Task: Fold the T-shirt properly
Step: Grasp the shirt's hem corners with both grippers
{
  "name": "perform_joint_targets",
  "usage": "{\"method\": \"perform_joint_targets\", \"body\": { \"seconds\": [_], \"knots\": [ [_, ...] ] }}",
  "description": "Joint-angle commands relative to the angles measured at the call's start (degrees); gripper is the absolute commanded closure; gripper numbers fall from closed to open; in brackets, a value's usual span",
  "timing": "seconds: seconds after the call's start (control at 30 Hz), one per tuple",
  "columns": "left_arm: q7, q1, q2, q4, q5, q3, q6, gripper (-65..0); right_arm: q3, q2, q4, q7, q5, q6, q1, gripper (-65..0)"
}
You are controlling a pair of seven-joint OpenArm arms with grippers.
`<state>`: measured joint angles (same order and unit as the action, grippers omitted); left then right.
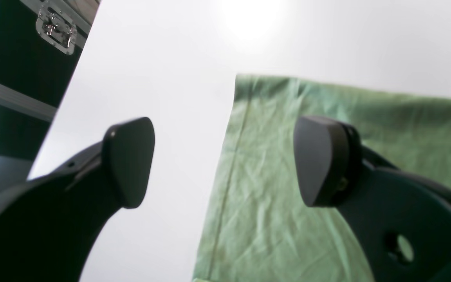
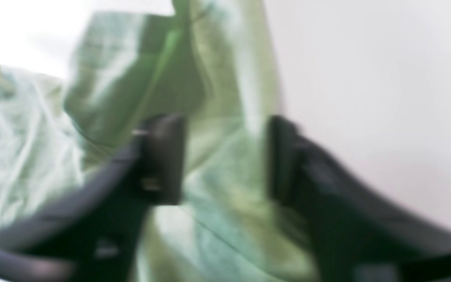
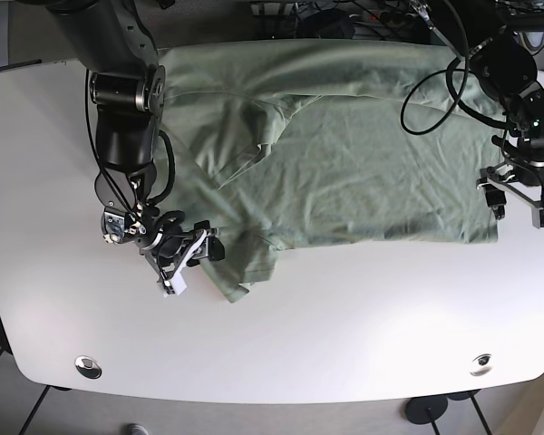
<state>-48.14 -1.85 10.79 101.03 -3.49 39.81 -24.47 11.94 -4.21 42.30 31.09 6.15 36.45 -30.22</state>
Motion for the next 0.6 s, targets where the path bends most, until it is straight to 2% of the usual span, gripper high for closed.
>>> {"method": "perform_joint_targets", "body": {
  "seconds": [0.03, 0.07, 0.2, 0.33, 0.47, 0.53, 0.6],
  "knots": [
    [0.6, -3.7, 3.0, -4.9, -0.2, 0.2, 0.2, -52.6, 0.0, -0.2, 0.3, 1.3, -0.8, 0.17, -0.9, -8.1],
    [0.6, -5.8, 3.6, -8.3, -0.3, 0.2, 0.2, -52.6, 0.0, -0.2, 0.3, 1.3, -0.8, 0.17, -0.9, -2.2],
    [1.4, -13.8, 8.3, -23.8, -0.6, -0.1, 0.1, -52.6, 0.0, -0.2, 0.3, 1.3, -0.8, 0.26, -0.9, -3.3],
    [7.4, -20.6, 12.3, -39.5, -0.6, -0.5, 0.0, -52.6, 0.0, -0.2, 0.4, 1.2, -0.8, 0.26, -0.9, -1.9],
    [12.9, -26.5, 16.2, -55.8, -0.7, -6.3, -0.1, -52.6, 0.0, -0.2, 0.4, 1.2, -0.8, 0.34, -0.9, -1.9],
    [14.7, -27.5, 16.2, -59.4, -0.7, -7.3, -0.2, -52.6, 0.1, -0.2, 0.4, 1.0, -0.8, 0.26, -0.9, -1.9],
    [15.5, -27.8, 16.2, -61.5, -0.7, -8.8, -2.3, -52.6, 0.1, -0.2, 0.4, 1.0, -0.8, 0.26, -0.9, -1.9]
  ]
}}
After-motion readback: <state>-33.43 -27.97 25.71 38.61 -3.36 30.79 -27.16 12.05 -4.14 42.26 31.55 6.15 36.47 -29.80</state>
